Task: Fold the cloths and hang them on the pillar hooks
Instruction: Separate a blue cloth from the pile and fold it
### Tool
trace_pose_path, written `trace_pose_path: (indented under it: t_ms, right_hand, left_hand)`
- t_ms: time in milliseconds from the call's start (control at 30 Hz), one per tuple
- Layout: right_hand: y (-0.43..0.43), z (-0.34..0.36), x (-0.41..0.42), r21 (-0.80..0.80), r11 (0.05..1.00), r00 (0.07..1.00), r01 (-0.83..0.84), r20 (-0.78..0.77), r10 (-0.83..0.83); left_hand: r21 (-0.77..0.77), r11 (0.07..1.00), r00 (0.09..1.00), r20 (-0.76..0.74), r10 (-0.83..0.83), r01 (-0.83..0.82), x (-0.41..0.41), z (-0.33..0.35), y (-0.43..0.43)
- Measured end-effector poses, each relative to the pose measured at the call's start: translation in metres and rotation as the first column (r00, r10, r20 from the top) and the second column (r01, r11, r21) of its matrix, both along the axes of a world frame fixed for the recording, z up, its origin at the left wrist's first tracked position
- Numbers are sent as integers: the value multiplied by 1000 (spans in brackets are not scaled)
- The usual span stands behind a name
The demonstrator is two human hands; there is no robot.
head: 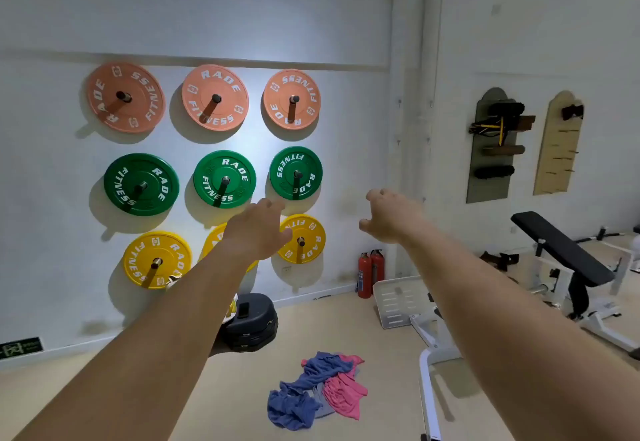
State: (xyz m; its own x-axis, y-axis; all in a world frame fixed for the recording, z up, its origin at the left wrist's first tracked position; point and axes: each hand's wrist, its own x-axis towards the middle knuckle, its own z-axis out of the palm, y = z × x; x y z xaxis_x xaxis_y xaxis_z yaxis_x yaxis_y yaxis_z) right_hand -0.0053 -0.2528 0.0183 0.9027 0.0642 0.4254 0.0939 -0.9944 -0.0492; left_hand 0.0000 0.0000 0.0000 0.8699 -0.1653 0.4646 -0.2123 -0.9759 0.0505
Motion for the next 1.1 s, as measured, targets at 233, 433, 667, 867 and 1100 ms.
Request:
trace_pose_path:
  t_ms: [233,433,667,867,1100]
  right_hand:
    - [14,-41,136,-46,999,997,18,-80,-22]
    - [30,-32,282,-71,996,988,59,-139,-69]
    - [40,-39,428,-76,996,980,48,-191,-62]
    - [31,-74,553,-78,997,975,19,-221,-36]
    - [-6,-132,724,-16,1000,954,-10,-300,5]
  left_hand:
    - [42,999,995,-92,32,-29,143,-47,12]
    - [17,1000,988,-151,18,-16,304,-42,40]
    - [10,1000,980,-198,-11,13,454,-53,39]
    - [37,998,971,-238,-37,47,574,-87,12]
    - [42,998,943,-331,-31,47,735,-141,-21]
